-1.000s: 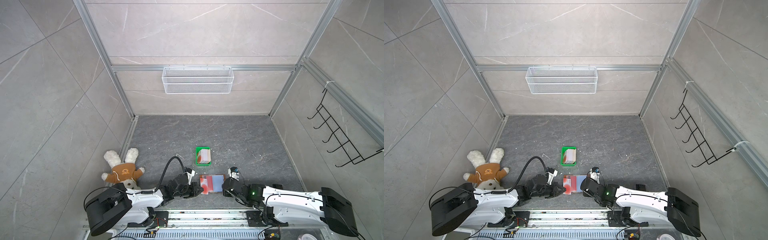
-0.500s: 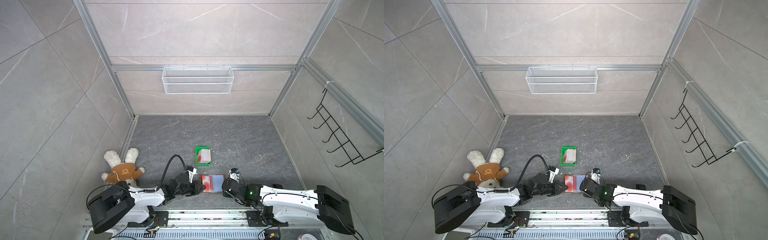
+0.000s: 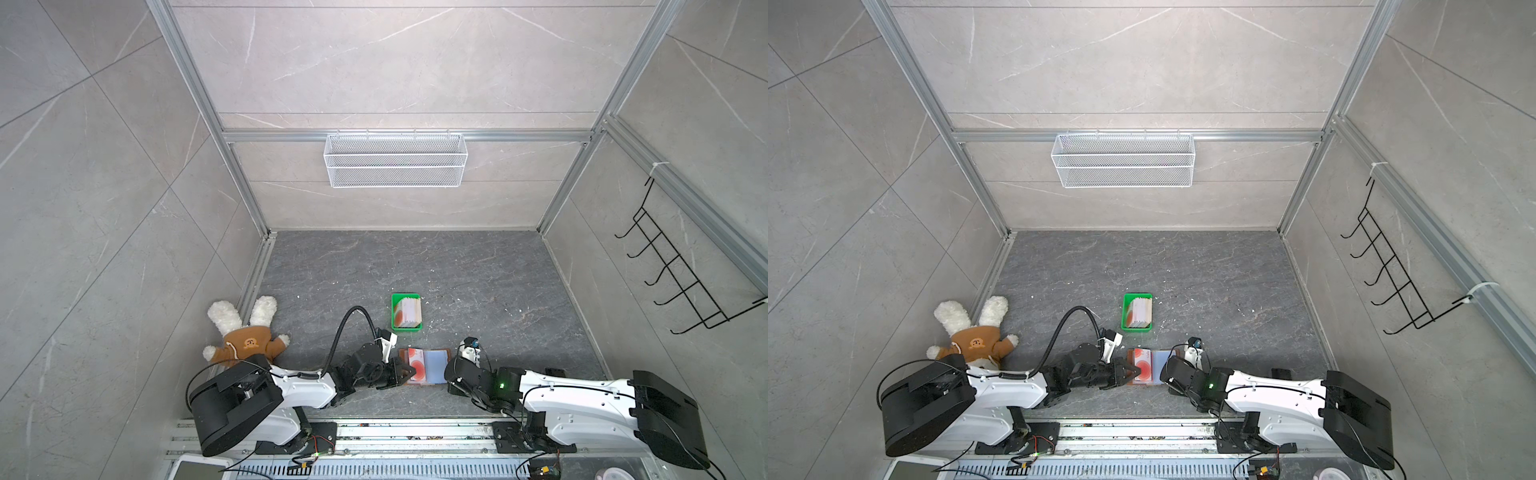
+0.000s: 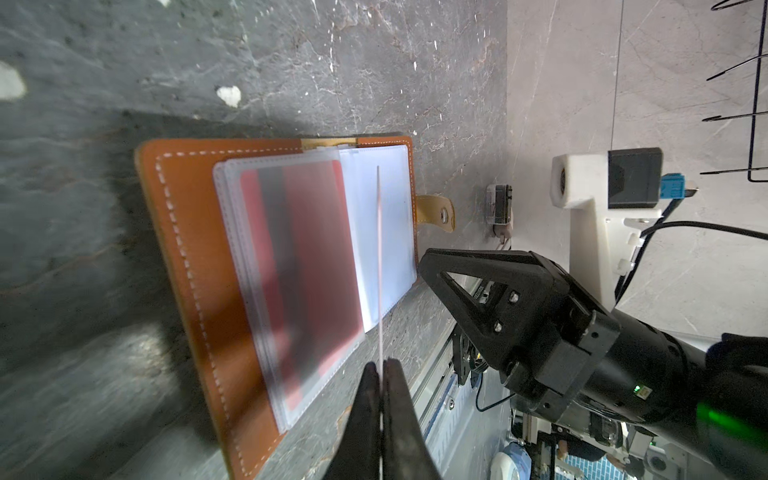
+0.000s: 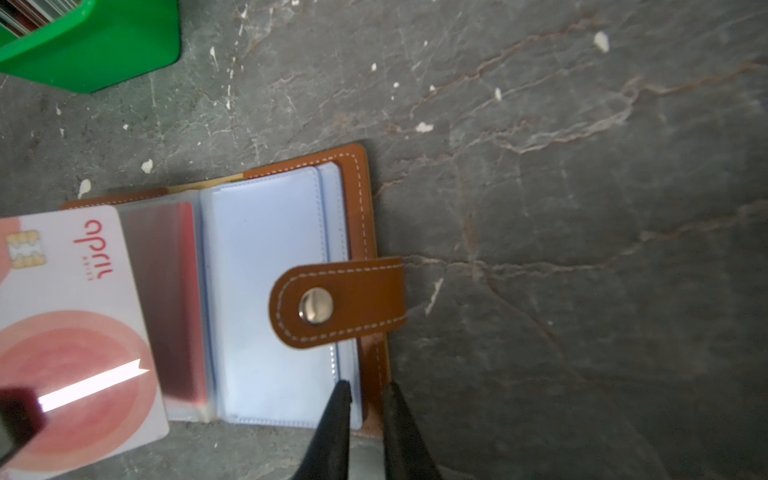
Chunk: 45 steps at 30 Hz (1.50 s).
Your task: Put the credit cards into the card holder
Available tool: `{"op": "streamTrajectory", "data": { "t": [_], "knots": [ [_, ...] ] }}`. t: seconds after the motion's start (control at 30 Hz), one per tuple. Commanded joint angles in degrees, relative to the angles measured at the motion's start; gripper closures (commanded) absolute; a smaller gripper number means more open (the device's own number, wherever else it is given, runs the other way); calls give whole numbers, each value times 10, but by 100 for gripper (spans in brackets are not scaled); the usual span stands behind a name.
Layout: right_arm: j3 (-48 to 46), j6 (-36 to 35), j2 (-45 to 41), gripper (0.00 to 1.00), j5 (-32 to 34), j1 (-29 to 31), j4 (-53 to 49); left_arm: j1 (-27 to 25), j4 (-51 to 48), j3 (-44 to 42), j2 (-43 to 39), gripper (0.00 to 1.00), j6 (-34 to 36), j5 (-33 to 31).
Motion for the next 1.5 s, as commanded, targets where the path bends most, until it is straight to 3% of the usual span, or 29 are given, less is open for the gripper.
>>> {"op": "streamTrajectory", "data": {
  "t": [0.0, 1.47],
  "knots": [
    [-9, 10, 6, 81, 10, -2, -19, -2, 41, 21, 17, 100, -6, 6],
    [-5, 4, 27, 84, 2, -3, -15, 30, 77, 29, 86, 100, 1, 67]
  ]
}}
